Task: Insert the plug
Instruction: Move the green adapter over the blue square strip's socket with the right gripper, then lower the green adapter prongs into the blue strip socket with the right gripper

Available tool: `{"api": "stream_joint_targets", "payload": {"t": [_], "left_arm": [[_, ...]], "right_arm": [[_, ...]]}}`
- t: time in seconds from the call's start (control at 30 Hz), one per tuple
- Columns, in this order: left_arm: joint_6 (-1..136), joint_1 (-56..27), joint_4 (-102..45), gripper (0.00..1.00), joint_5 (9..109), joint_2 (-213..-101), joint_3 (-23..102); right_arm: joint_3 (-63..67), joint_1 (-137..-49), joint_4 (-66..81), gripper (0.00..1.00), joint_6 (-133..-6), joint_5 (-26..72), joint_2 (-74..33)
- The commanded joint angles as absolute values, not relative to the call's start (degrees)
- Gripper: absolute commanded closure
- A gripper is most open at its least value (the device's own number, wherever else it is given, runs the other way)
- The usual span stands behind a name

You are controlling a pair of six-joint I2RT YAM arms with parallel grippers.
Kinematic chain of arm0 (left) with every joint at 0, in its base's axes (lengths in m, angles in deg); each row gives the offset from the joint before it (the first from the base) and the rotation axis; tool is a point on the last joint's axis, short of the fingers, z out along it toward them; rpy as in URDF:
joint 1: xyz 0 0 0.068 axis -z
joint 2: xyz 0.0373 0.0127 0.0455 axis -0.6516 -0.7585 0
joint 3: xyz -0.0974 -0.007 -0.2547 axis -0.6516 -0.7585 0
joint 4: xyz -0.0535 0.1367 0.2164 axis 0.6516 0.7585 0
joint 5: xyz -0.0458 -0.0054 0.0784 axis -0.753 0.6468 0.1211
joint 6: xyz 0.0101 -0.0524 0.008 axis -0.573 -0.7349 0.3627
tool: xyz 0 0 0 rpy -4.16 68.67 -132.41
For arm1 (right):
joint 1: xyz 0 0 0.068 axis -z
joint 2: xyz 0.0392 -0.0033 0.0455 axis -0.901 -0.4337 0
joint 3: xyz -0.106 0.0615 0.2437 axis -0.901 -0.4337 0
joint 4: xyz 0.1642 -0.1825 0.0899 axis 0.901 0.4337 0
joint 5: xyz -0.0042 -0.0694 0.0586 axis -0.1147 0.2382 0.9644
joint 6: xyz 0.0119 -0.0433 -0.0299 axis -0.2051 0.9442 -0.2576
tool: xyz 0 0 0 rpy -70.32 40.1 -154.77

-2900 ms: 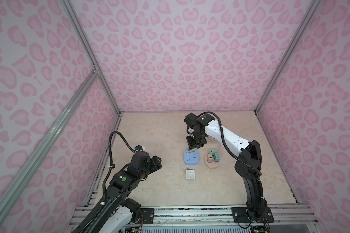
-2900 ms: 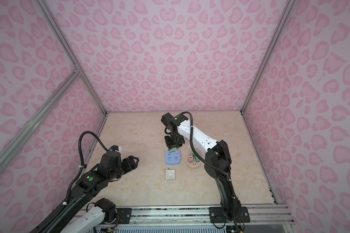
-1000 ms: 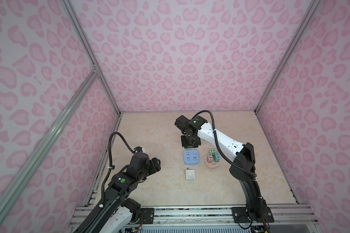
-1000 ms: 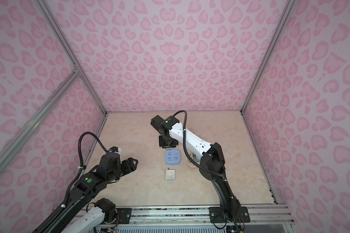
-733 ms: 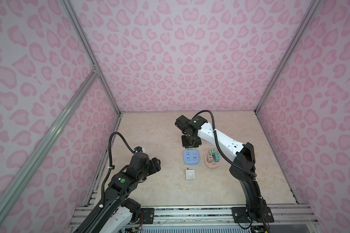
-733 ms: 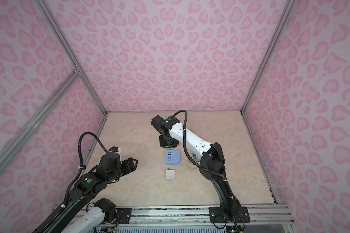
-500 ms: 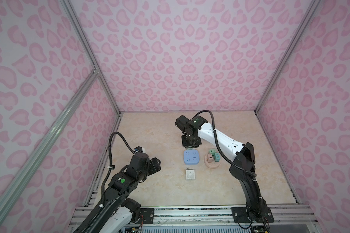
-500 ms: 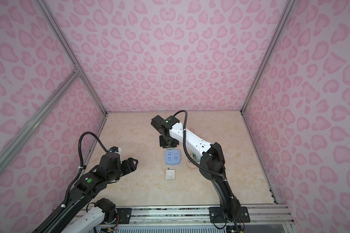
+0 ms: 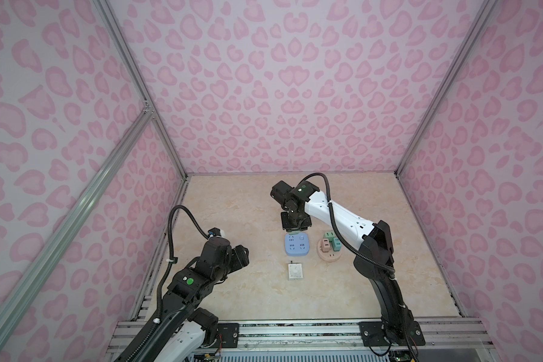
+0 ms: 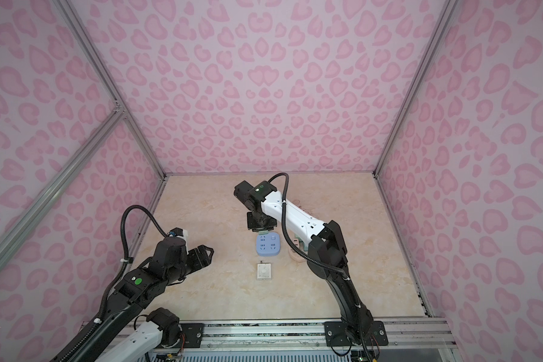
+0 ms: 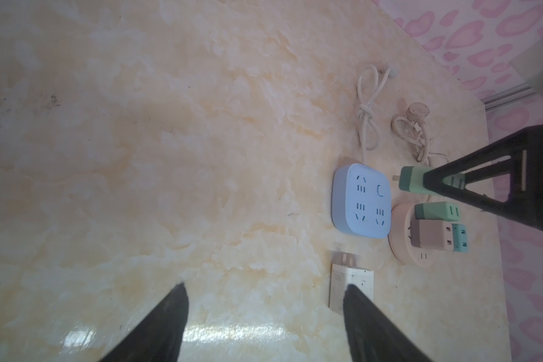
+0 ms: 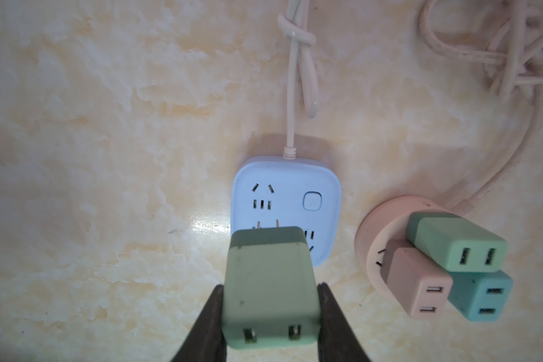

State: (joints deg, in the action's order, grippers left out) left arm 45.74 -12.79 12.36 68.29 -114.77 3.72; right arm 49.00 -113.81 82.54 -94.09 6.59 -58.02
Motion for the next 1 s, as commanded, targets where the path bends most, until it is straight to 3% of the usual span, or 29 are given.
{"api": "stream_joint_targets", "payload": {"t": [0.0,0.97], "left_arm": [[46.1,-12.9,12.3,0.2,69.0,-114.7,3.7],[46.1,-12.9,12.4,0.2,70.1,-113.3,2.8]], "right_arm": [[49.2,-113.8,82.9,1.0,-93.6,6.6,-58.7],[47.2,-113.1,80.7,1.0,-93.1,10.9,-63.4]]}}
